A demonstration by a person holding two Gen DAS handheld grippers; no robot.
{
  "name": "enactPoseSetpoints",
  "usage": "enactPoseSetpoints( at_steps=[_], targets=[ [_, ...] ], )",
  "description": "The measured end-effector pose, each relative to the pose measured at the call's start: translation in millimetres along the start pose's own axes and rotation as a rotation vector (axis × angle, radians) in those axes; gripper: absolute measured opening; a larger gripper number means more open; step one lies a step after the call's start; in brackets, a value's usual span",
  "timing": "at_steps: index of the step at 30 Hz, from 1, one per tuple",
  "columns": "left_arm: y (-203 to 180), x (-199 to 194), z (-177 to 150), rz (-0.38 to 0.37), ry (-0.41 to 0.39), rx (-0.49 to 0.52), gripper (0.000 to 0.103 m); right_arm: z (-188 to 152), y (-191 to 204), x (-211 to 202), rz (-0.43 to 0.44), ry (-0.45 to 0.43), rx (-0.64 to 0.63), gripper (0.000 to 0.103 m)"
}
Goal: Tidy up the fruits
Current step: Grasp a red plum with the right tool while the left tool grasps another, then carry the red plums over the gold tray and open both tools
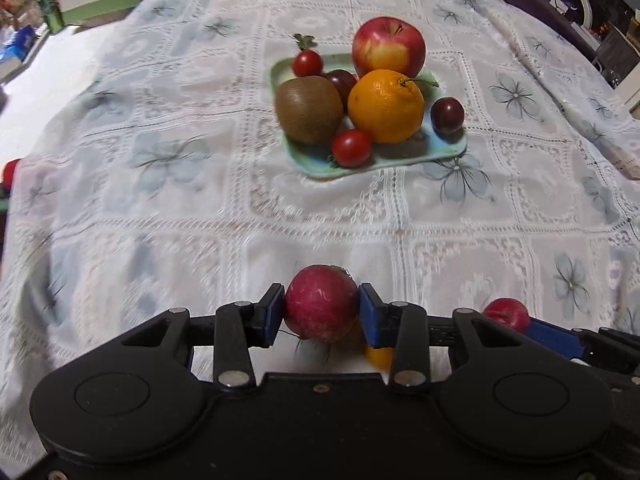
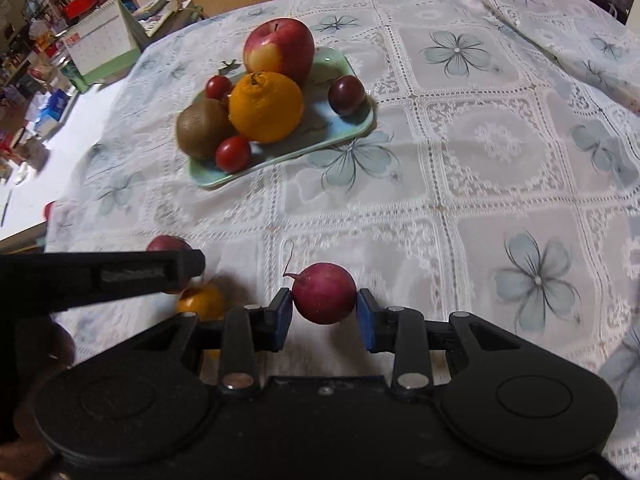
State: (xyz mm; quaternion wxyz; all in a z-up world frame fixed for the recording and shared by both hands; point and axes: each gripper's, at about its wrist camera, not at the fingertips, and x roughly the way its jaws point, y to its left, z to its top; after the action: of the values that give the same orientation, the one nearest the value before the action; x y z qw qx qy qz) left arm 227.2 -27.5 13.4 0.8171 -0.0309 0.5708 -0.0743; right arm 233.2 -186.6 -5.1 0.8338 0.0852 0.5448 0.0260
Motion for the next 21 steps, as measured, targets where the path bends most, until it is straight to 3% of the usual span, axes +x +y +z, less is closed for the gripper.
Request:
enactPoseSetpoints(
  at_steps=[8, 15, 21],
  targets=[
    [7, -44, -56, -0.023, -0.008, 0.012, 0.048, -46, -10, -46, 0.061, -0.003, -0.035, 0.035],
    [12, -62, -106, -0.05, 0.012, 0.011, 0.048, -83, -14, -61, 0.075, 0.055, -0.074, 0.035],
    [25, -75, -136, -0.01, -0.022, -0.019, 0.048, -106, -9, -65, 0.063, 0.068, -0.126, 0.035]
  ],
)
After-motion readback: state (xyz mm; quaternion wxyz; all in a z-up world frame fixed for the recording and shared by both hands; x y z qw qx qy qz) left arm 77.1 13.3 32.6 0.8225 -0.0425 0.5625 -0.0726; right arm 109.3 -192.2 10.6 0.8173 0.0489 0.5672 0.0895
